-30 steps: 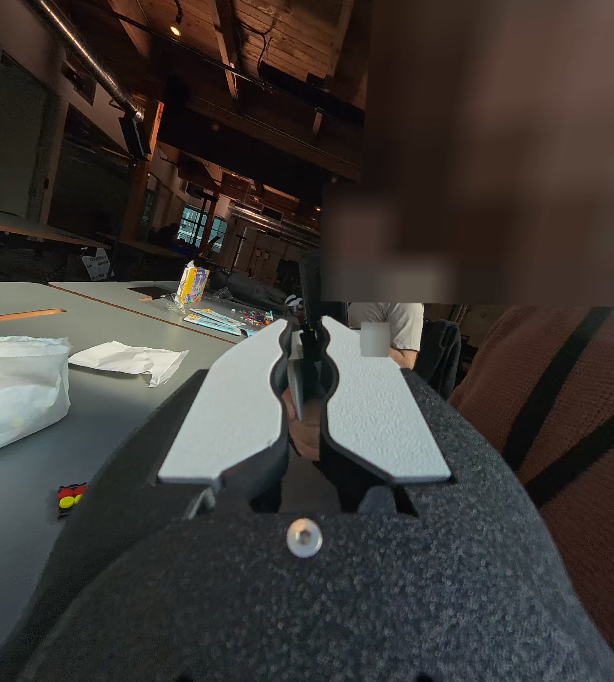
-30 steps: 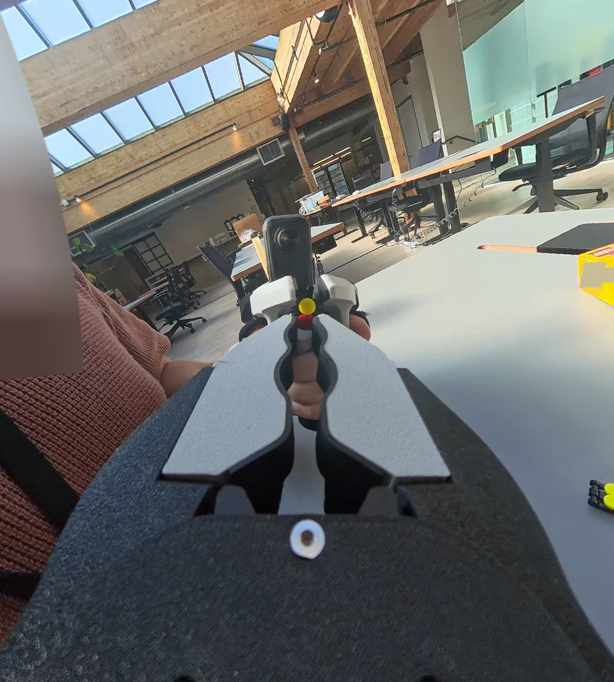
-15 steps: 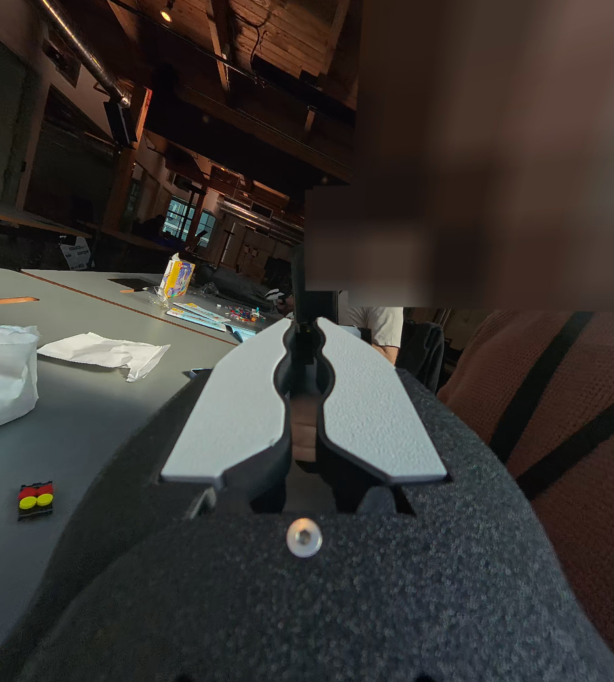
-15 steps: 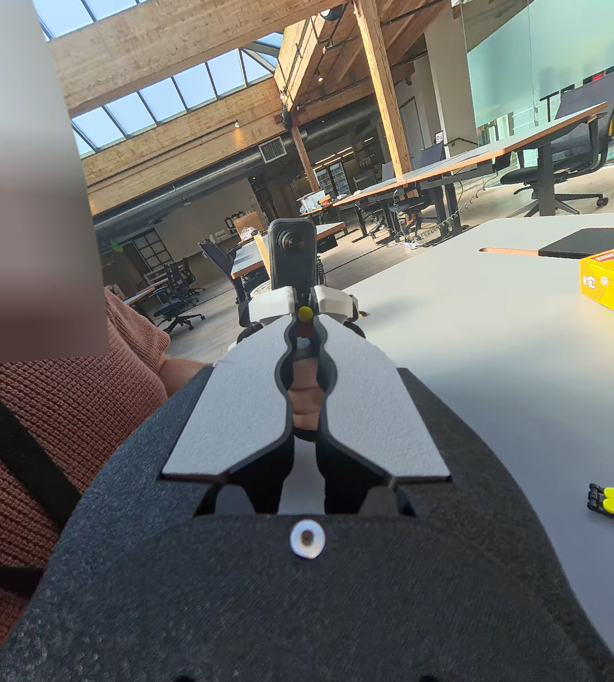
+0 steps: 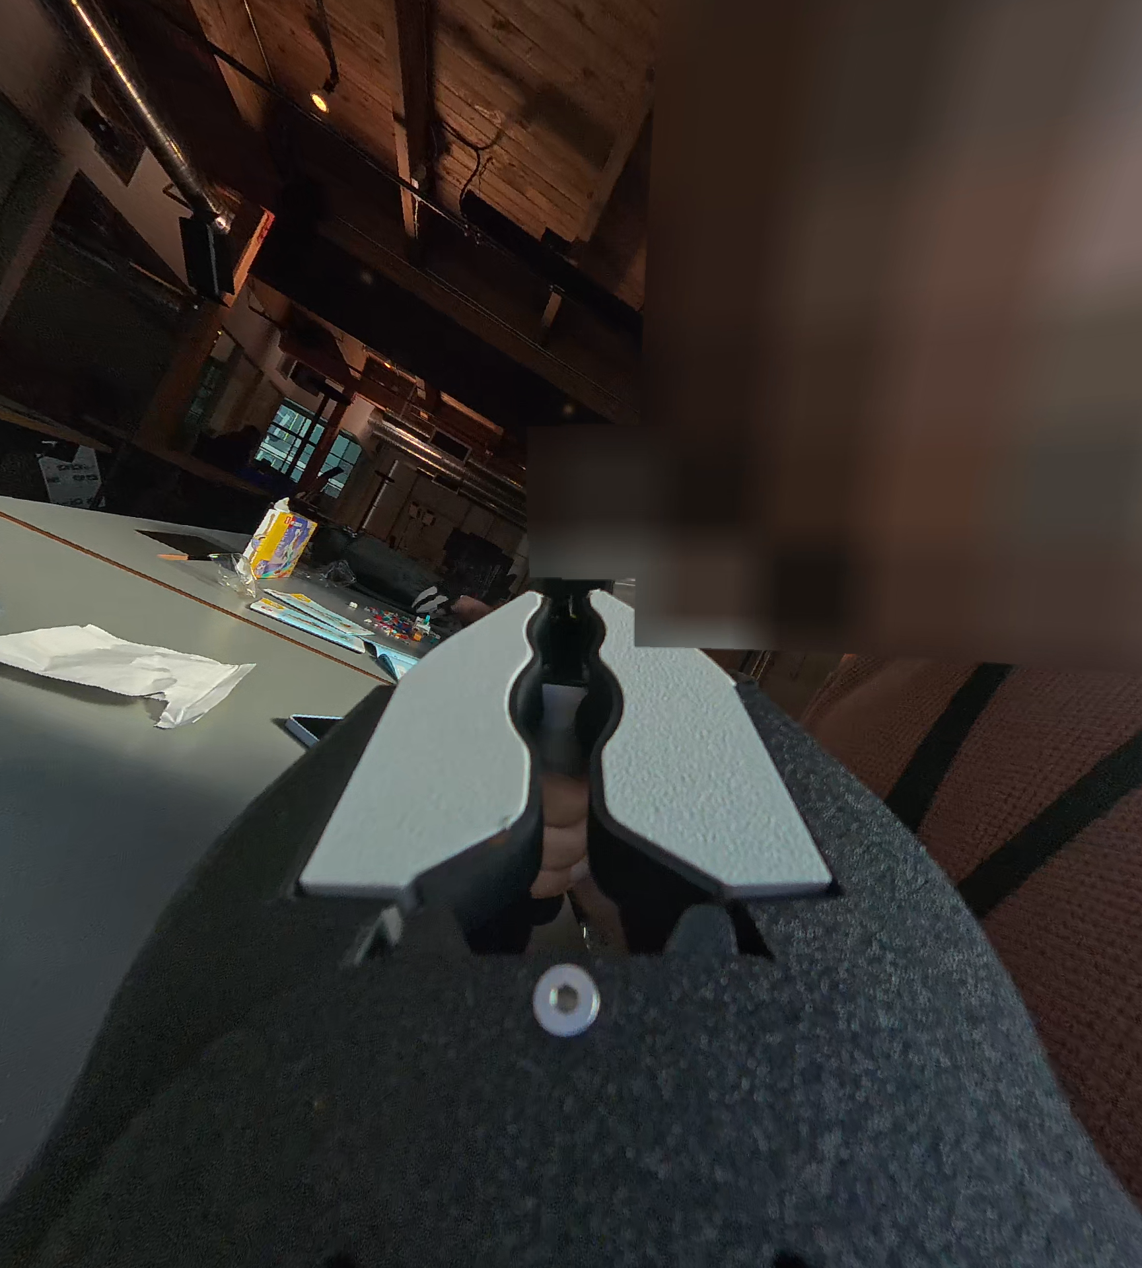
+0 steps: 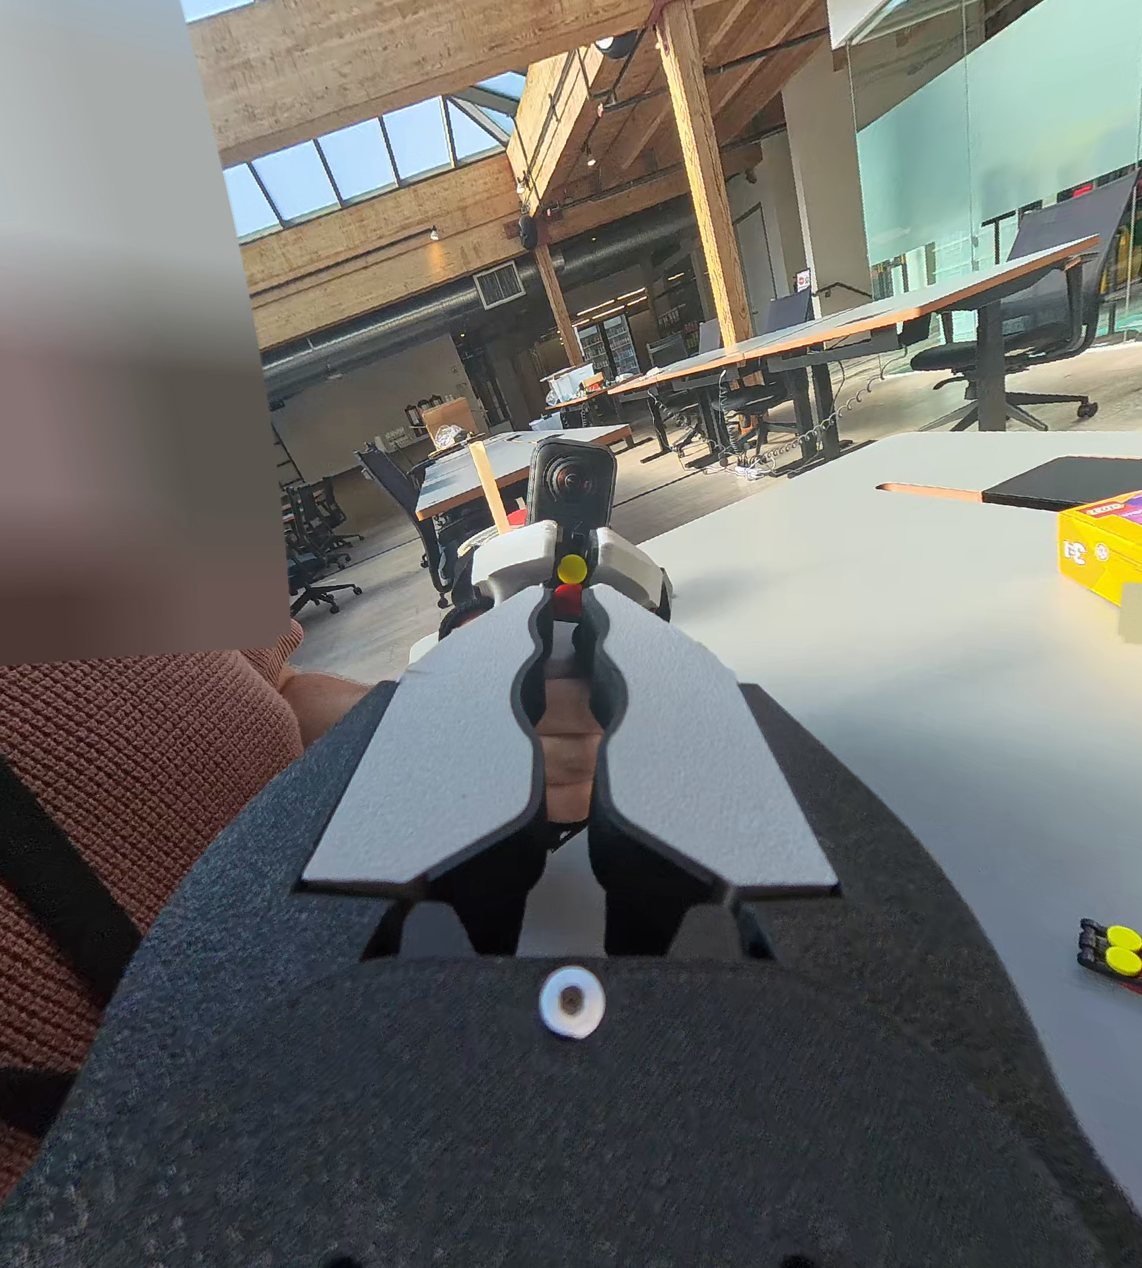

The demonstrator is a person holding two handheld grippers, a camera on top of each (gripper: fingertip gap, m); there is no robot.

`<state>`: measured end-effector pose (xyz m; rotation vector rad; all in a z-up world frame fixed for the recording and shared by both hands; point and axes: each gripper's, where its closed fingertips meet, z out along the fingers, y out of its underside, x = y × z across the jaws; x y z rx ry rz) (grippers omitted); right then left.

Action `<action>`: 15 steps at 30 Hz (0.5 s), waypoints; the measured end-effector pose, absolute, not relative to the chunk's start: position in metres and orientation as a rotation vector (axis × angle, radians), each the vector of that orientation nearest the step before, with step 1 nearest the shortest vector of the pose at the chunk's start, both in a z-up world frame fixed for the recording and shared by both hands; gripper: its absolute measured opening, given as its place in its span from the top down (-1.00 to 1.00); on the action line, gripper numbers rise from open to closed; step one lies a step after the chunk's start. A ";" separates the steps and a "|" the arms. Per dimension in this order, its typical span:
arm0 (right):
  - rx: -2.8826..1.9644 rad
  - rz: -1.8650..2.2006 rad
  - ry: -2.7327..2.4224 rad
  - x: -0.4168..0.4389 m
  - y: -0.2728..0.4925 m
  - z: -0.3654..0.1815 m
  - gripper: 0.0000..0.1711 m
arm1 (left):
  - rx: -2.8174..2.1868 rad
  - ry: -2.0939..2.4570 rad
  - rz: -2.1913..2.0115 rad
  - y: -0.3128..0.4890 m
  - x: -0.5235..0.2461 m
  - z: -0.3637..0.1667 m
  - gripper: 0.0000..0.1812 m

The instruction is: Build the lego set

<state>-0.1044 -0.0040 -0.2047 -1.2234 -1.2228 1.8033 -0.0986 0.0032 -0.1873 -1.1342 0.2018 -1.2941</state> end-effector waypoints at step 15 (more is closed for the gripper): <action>-1.312 1.815 -1.237 -0.107 -0.005 -0.210 0.91 | -1.160 0.192 -1.252 0.003 -0.101 -0.191 0.92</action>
